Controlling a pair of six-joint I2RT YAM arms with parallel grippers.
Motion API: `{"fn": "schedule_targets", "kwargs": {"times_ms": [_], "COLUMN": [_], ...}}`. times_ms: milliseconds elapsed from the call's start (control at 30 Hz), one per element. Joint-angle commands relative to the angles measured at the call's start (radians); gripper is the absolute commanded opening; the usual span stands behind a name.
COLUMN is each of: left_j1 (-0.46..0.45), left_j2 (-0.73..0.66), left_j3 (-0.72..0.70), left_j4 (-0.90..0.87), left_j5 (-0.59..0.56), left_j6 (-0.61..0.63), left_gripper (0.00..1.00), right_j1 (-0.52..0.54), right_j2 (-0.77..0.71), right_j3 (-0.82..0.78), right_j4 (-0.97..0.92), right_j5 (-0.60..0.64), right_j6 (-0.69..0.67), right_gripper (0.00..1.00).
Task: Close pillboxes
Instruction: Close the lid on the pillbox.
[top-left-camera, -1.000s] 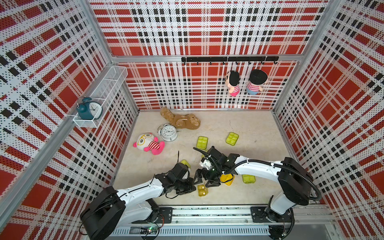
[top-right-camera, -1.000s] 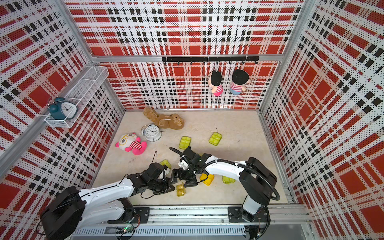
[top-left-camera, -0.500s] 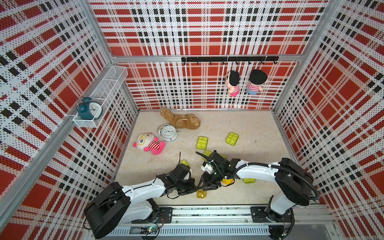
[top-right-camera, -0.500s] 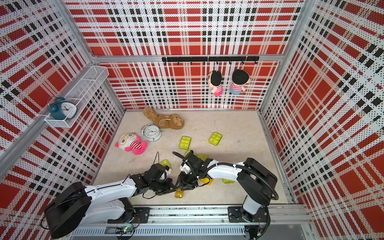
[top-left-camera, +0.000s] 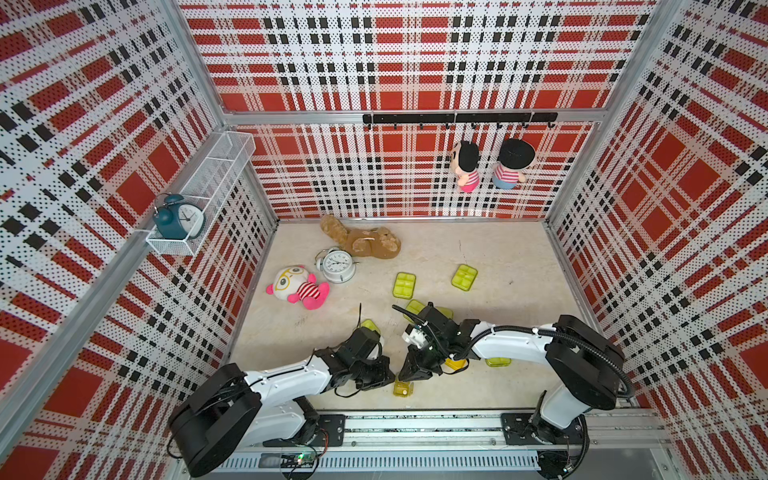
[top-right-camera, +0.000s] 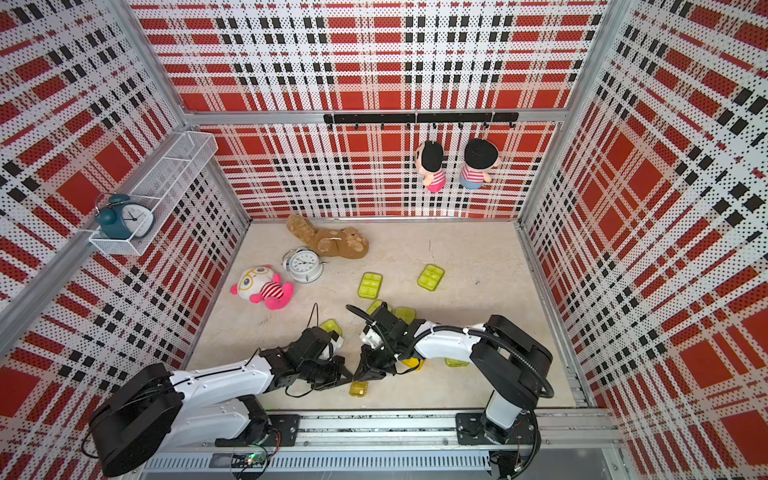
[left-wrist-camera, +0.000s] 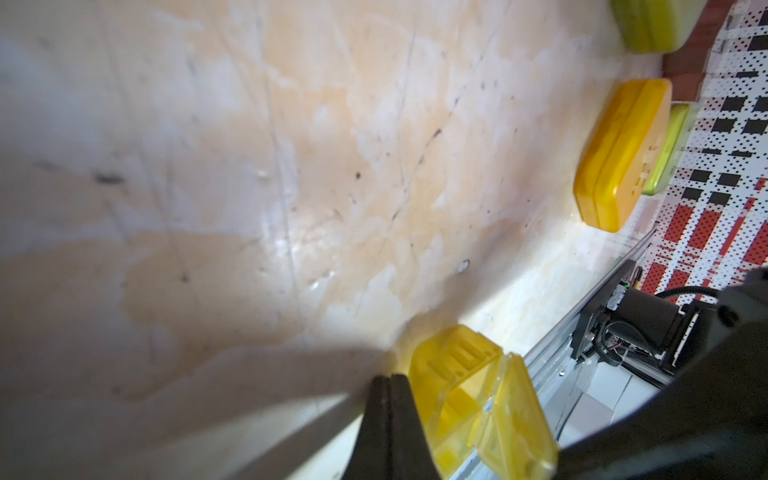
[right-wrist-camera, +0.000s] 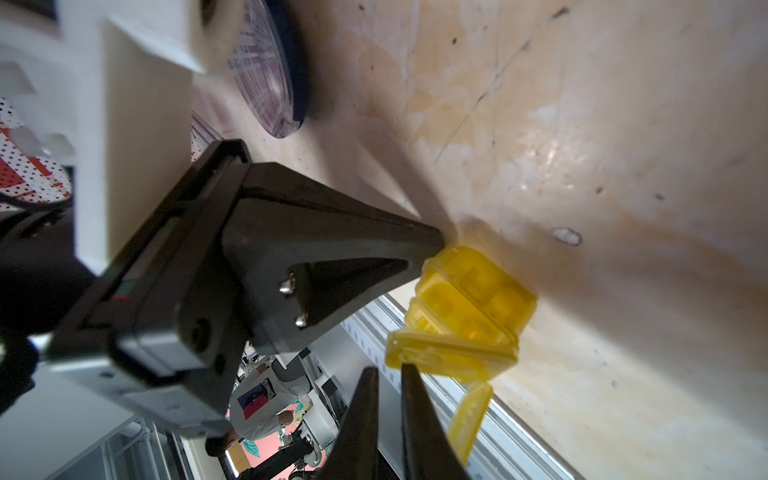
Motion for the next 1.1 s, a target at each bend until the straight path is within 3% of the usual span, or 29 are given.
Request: {"fn": "schedule_targets", "kwargs": {"times_ms": [0,1067], "left_j1": [-0.008,-0.005], "left_j2": [0.0,0.008], "left_j3": [-0.007,-0.018], "left_j4": [0.018,0.017], "left_j5": [-0.002,0.006], "left_j6": [-0.006,0.009], "left_gripper": [0.0,0.0], "right_j1": [-0.005,-0.046], "right_j2": [0.023,0.145], "right_j3": [-0.019,-0.005], "right_j4": [0.02,-0.043], "right_j5": [0.013,0.027], "right_j6": [-0.003,-0.078], "right_gripper": [0.12,0.06]}}
